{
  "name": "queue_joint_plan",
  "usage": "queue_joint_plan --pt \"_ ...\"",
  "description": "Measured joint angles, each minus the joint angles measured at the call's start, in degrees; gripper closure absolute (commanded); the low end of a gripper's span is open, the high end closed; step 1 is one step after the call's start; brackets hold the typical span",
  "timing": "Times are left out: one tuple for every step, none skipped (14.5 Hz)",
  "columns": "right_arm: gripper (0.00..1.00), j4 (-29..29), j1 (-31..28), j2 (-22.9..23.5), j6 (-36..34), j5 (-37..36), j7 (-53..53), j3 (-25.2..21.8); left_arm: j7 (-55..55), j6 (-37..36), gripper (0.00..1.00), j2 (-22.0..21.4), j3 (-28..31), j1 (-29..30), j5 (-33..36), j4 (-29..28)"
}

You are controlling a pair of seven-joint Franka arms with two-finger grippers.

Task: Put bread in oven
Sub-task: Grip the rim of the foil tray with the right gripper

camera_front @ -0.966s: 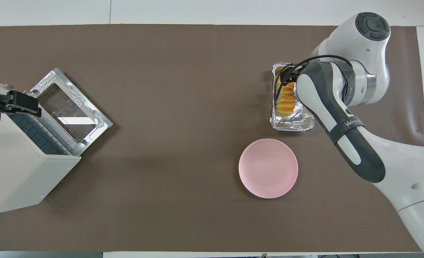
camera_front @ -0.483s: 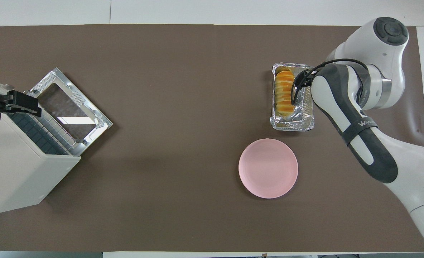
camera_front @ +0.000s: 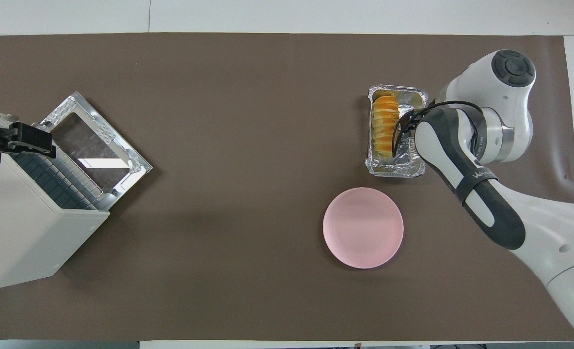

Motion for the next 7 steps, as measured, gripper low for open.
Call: queue_joint_plan --pt "1.00 -0.03 0.01 -0.25 0.00 0.00 0.00 0.07 0.00 0.00 0.00 0.00 0.00 0.00 0.00 0.00" --pt "1.00 -0.05 0.03 -0.39 0.00 0.00 0.00 0.12 0.00 0.00 0.00 0.00 0.00 0.00 0.00 0.00" --pt "1.00 -0.08 0.05 -0.49 0.00 0.00 0.00 0.15 0.00 0.00 0.00 0.00 0.00 0.00 0.00 0.00" --pt "1.00 -0.09 0.07 -0.54 0.00 0.00 0.00 0.18 0.00 0.00 0.00 0.00 0.00 0.00 0.00 0.00" --pt "1.00 -0.09 0.07 -0.58 0.00 0.00 0.00 0.18 0.00 0.00 0.00 0.00 0.00 0.00 0.00 0.00" --pt "1.00 -0.09 0.07 -0.60 0.00 0.00 0.00 0.18 0.00 0.00 0.00 0.00 0.00 0.00 0.00 0.00" --pt "1.00 -0.06 0.08 -0.64 -0.03 0.00 0.00 0.19 0.00 0.00 0.00 0.00 0.00 0.00 0.00 0.00"
